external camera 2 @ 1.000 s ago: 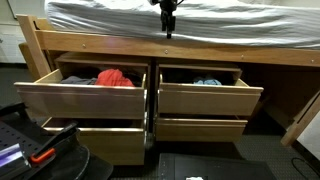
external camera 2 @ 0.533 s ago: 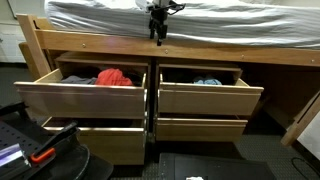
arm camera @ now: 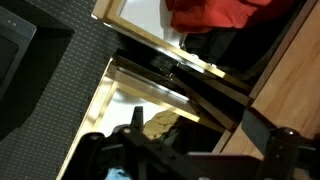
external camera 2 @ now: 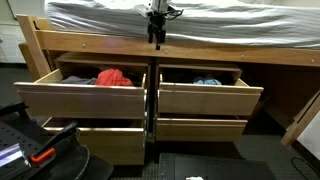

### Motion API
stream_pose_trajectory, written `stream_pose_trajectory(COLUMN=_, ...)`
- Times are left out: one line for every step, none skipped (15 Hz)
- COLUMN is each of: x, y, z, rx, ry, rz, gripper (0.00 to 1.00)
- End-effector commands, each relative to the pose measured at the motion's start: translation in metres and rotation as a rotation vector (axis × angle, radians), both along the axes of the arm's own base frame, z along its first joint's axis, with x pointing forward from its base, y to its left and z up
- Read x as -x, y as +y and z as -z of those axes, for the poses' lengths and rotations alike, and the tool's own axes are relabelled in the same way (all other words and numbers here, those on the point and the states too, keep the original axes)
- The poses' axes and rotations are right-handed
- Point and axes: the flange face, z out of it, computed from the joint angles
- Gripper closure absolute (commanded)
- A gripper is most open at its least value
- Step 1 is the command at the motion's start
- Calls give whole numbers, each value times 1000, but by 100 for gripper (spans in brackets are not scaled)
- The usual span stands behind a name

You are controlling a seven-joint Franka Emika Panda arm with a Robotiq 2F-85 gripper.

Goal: Open the top right drawer, pick up the orange cloth from the top left drawer and put it in the top right drawer.

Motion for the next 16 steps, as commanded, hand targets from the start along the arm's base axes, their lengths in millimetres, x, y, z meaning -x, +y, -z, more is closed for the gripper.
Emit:
stream_pose_trajectory(x=-11, y=62, z=52, rx=-31, ry=63, rz=-77, gripper=0)
stream_pose_trajectory(x=-10, y=82, z=62, rx=-48, ry=92, rz=-126, gripper=0)
stream_pose_trajectory(x=-10, y=107, z=77, rx=-66, ry=121, rz=-179, gripper=0)
stream_pose_trajectory(x=-9, y=136, z=93, rx=-75, ry=151, rz=-228, gripper=0)
stream_pose_trajectory(x=-8, y=167, z=110, rx=-81, ry=181, rz=-268, gripper=0)
stream_pose_trajectory(x=-4, y=134, z=90, rx=-74, ry=138, rz=-195, gripper=0)
stream_pose_trajectory(x=-4, y=154, z=102, rx=-75, ry=152, rz=-211, gripper=0)
stream_pose_trajectory(x=-4, y=161, z=106, rx=-72, ry=154, rz=-214, gripper=0)
stream_pose_trajectory(x=-5, y=159, z=103, rx=-69, ry=151, rz=-211, gripper=0)
stream_pose_trajectory(x=-6, y=150, z=100, rx=-67, ry=145, rz=-200, gripper=0)
stream_pose_trajectory(x=-7, y=141, z=97, rx=-66, ry=140, rz=-190, gripper=0)
stream_pose_trajectory(x=-8, y=135, z=96, rx=-66, ry=137, rz=-184, gripper=0)
stream_pose_trajectory(x=-8, y=133, z=96, rx=-66, ry=136, rz=-181, gripper=0)
stream_pose_trajectory(x=-3, y=135, z=100, rx=-93, ry=187, rz=-199, gripper=0)
stream_pose_trajectory(x=4, y=139, z=107, rx=-136, ry=228, rz=-238, gripper=0)
stream_pose_trajectory(x=11, y=142, z=111, rx=-176, ry=269, rz=-276, gripper=0)
